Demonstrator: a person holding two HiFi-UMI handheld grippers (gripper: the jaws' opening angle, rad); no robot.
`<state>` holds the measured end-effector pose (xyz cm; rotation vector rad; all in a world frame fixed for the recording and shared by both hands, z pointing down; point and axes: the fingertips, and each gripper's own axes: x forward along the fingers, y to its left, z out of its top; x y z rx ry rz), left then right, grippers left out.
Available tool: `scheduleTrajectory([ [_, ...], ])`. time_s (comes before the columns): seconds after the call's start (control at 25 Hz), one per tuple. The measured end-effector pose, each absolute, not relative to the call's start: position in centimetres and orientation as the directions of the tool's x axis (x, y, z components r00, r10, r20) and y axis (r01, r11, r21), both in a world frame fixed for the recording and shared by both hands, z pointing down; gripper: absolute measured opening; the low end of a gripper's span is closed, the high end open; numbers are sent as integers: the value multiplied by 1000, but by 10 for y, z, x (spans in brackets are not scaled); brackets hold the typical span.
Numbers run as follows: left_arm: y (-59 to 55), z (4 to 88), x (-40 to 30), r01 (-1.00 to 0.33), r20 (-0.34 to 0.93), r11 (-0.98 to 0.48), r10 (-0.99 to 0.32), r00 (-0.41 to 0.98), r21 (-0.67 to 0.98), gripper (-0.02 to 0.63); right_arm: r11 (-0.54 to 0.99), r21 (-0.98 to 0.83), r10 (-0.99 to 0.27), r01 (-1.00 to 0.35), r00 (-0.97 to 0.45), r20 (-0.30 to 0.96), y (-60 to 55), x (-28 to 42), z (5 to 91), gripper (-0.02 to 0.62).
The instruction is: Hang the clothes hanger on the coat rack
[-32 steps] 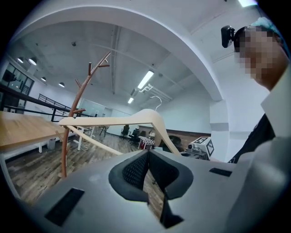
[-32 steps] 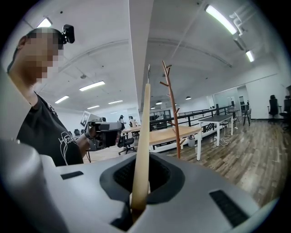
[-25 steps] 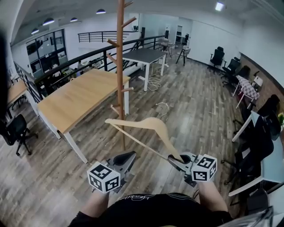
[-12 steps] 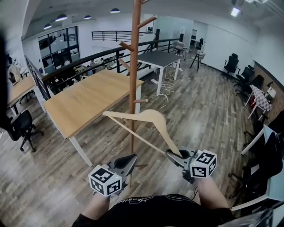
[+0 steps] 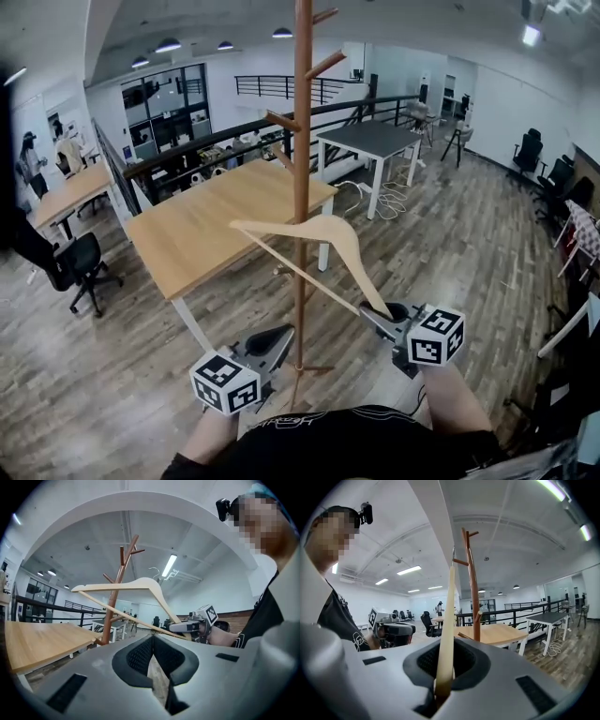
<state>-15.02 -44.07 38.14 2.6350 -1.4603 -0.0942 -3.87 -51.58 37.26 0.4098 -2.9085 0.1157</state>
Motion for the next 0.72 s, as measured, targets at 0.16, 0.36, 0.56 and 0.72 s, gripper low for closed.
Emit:
scheduleTrajectory([
  [0.16, -455, 371, -156, -863, -11, -481, -874, 485, 152, 8, 971, -25, -230, -239, -954, 193, -539, -48, 358, 41],
  [0.36, -469, 361, -160, -857, -38, -469, -881, 472, 216, 8, 980, 8, -197, -199, -963, 183, -563, -61, 342, 41],
  [0.56, -480, 352, -165, -876, -42, -438, -898, 439, 203, 8, 986, 24, -166, -164, -973, 161, -583, -75, 326, 41],
  [0.72, -484, 350, -166, -885, -40, -420, -906, 421, 201, 8, 988, 34, -157, -154, -975, 155, -598, -88, 312, 43],
])
